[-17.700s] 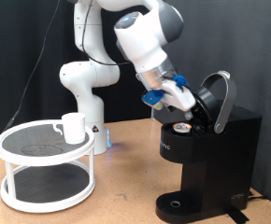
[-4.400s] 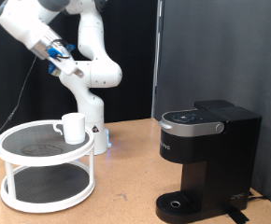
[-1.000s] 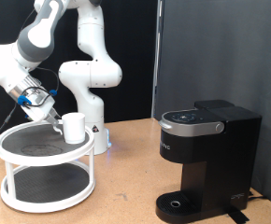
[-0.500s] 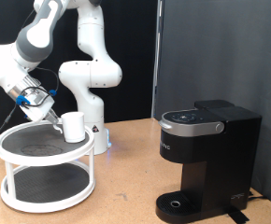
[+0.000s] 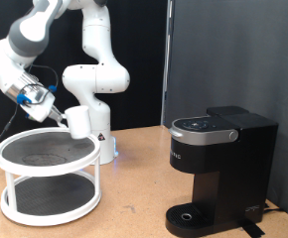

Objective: Make a cup of coffee with the keurig machine

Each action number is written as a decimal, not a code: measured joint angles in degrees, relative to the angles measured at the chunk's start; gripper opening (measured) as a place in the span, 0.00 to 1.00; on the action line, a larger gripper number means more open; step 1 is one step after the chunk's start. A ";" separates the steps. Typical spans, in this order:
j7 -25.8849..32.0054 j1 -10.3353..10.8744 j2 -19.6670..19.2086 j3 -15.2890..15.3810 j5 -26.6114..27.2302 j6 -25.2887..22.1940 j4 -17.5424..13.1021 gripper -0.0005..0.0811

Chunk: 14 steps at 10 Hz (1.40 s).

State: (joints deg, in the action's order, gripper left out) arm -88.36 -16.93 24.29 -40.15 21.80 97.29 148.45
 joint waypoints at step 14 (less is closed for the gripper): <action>-21.27 5.42 5.67 21.72 22.05 23.41 9.60 0.01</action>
State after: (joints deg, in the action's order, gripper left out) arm -109.63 -11.51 29.96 -18.44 43.85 120.70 158.05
